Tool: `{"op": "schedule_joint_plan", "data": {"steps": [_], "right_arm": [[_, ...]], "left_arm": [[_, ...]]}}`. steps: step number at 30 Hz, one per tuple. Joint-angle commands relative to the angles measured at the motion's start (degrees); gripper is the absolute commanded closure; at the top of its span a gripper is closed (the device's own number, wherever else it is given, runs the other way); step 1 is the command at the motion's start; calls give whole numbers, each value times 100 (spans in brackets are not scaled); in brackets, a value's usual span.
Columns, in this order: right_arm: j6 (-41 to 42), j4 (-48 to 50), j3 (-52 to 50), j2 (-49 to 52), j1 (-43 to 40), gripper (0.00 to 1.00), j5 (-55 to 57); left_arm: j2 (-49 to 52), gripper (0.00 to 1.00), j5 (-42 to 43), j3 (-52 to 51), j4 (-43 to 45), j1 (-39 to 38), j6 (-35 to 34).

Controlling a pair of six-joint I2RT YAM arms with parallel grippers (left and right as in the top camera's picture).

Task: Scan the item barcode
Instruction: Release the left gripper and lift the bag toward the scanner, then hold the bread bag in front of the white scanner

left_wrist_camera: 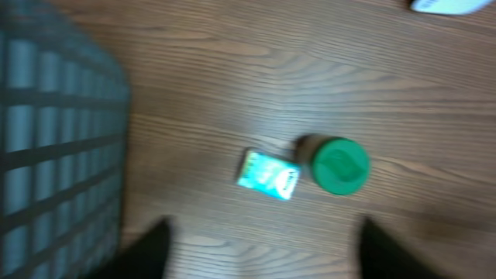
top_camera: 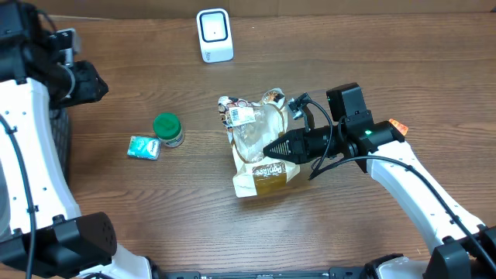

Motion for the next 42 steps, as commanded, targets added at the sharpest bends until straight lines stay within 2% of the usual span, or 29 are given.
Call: {"op": "schedule_joint_plan", "data": {"steps": [1, 7, 13, 20, 25, 28, 36, 39, 42], "right_arm": [[-79, -109, 437, -127, -11, 96, -109], [-238, -579, 1263, -127, -11, 96, -81], [-398, -614, 1884, -127, -11, 96, -140], [-387, -581, 2026, -111, 4, 96, 708], [-212, -627, 2087, 57, 236, 96, 2214], [-214, -678, 2452, 382, 483, 96, 3211], [-763, -1237, 5163, 2214, 1113, 96, 6203], [-1237, -645, 5528, 2791, 1362, 96, 7799], [-2124, 376, 5525, 3331, 1580, 96, 9042]], "left_arm": [[-111, 0, 9, 101, 26, 251, 295], [-111, 0, 4, 98, 24, 330, 269], [-111, 0, 4, 98, 24, 315, 269], [-111, 1, 4, 98, 24, 315, 269], [-111, 0, 4, 98, 24, 315, 269], [-111, 0, 4, 98, 24, 315, 269], [-111, 0, 4, 98, 24, 315, 269], [-111, 1, 4, 98, 24, 315, 269], [-111, 0, 4, 98, 24, 315, 269]]}}
